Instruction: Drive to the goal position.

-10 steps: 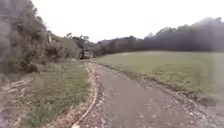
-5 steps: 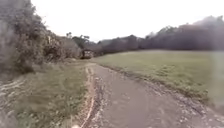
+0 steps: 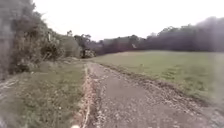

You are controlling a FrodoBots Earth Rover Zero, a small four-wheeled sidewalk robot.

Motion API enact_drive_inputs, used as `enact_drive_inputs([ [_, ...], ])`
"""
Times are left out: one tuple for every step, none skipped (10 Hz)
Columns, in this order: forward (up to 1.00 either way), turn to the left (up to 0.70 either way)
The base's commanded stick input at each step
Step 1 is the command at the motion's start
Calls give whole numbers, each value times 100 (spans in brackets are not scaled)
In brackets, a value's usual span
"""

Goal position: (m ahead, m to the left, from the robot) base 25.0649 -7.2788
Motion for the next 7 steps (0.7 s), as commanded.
enact_drive_inputs([
  [70, 0],
  [70, 0],
  [70, 0],
  [70, 0],
  [70, 0],
  [70, 0],
  [70, 0],
])
